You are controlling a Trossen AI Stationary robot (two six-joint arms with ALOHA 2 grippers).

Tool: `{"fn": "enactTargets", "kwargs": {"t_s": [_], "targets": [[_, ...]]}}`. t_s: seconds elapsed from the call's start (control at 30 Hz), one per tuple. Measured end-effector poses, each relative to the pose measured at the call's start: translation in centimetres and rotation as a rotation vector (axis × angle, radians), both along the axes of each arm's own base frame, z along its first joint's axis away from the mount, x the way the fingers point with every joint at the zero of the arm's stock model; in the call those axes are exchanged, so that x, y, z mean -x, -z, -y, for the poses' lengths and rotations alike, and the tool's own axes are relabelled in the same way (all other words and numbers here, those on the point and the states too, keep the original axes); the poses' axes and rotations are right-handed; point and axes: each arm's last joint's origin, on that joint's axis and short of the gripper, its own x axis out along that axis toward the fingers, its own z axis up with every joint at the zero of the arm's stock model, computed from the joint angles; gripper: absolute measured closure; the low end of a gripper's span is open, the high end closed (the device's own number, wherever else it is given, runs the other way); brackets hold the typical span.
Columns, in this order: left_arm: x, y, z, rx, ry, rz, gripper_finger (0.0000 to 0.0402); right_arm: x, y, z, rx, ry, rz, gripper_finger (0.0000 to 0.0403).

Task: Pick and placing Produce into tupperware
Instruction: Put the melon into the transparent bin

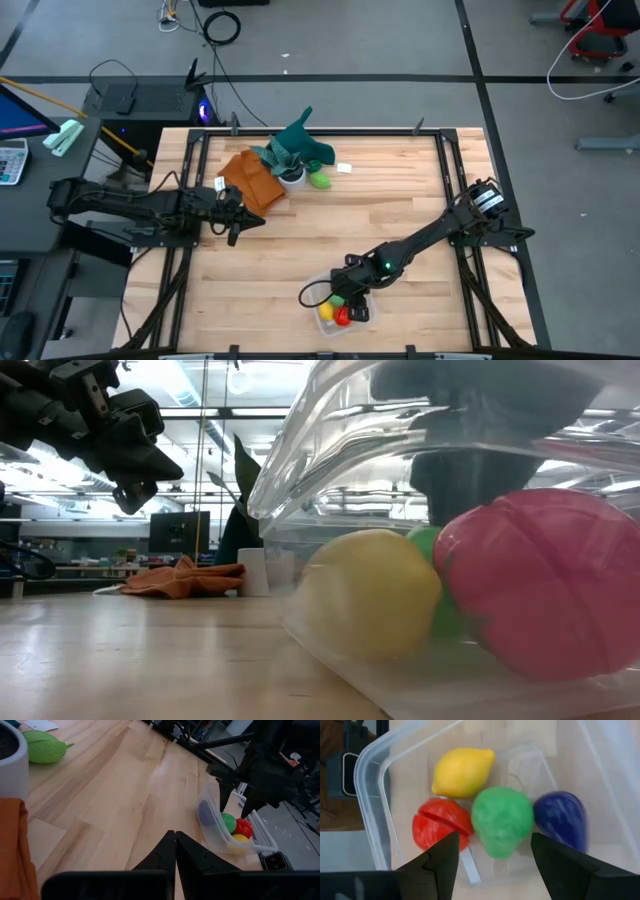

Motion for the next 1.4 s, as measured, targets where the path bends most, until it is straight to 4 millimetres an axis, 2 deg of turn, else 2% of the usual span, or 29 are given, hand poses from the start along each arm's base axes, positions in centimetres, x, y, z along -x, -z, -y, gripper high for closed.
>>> {"fn": "enactTargets", "kwargs": {"t_s": [0.17, 0.43, 0.6, 0.77, 0.9, 1.2, 1.4], "targets": [[0.0, 0.0, 0.0, 0.001, -0.001, -0.002, 0.0378, 0.6, -1.4, 0.8, 0.004, 0.006, -0.009, 0.0195], [0.0, 0.0, 0.0, 0.002, -0.001, -0.002, 0.0389, 2.0, -5.9, 3.0, 0.002, 0.062, 0.078, 0.0198], [0.0, 0.0, 0.0, 0.002, -0.001, 0.000, 0.0385, 3.2, -7.6, 4.4, 0.043, 0.088, 0.075, 0.0198], [0.0, 0.0, 0.0, 0.002, -0.001, 0.000, 0.0377, 3.9, -7.5, 5.4, 0.089, 0.103, 0.005, 0.0200], [0.0, 0.0, 0.0, 0.001, -0.001, 0.000, 0.0382, 3.2, -7.3, 7.2, 0.140, 0.133, 0.009, 0.0201], [0.0, -0.1, 0.0, 0.000, -0.001, 0.007, 0.0386, 0.4, -5.6, 14.1, 0.365, 0.282, 0.058, 0.0201], [0.0, -0.1, 0.0, 0.008, -0.003, 0.014, 0.0378, -0.7, -3.2, 17.7, 0.377, 0.409, 0.125, 0.0201]]}}
